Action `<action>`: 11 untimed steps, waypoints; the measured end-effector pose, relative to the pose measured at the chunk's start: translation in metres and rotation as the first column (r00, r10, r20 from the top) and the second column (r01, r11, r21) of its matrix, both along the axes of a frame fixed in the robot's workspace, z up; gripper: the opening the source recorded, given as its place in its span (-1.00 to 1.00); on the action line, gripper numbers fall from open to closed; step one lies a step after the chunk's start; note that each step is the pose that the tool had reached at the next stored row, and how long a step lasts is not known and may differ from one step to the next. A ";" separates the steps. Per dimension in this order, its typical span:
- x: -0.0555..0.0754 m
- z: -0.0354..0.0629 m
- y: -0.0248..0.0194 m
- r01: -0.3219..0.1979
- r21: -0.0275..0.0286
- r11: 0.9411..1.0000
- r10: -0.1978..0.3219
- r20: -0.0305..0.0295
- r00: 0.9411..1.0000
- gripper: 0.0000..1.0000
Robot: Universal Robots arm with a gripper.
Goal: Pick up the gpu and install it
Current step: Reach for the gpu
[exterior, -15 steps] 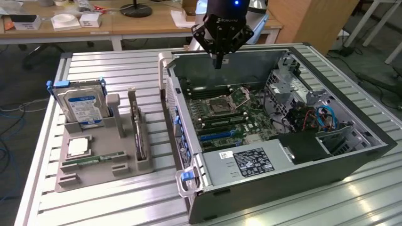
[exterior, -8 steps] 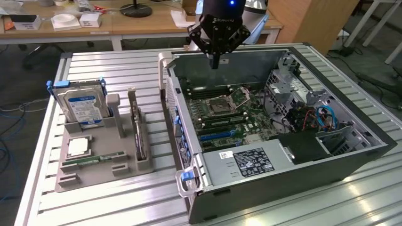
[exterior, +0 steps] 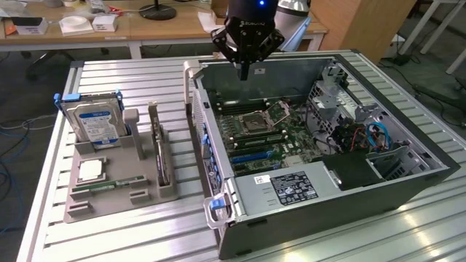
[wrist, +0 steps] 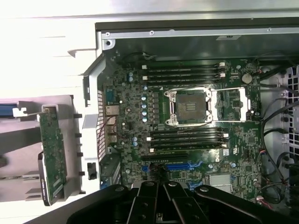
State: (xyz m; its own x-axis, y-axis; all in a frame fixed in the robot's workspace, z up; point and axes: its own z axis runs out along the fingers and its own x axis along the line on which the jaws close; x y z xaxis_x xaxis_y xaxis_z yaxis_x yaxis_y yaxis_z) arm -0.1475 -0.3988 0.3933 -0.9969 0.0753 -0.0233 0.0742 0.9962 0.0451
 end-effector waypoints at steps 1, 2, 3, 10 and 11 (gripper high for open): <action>-0.002 0.0000 0.0000 0.000 0.000 1.000 0.000 0.000 1.000 -0.80; -0.003 0.0000 0.0000 0.000 0.000 1.000 0.000 0.000 1.000 -0.80; -0.005 0.0000 0.0000 0.000 0.000 1.000 0.000 0.000 1.000 -0.80; -0.018 0.0000 0.0000 0.000 0.000 1.000 0.000 0.000 1.000 -0.80; -0.020 0.0000 0.0000 0.000 0.000 1.000 0.000 0.000 1.000 -0.80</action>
State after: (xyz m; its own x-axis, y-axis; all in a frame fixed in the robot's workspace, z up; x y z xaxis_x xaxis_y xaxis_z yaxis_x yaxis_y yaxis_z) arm -0.1672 -0.3989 0.3933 -0.9969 0.0753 -0.0233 0.0742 0.9962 0.0451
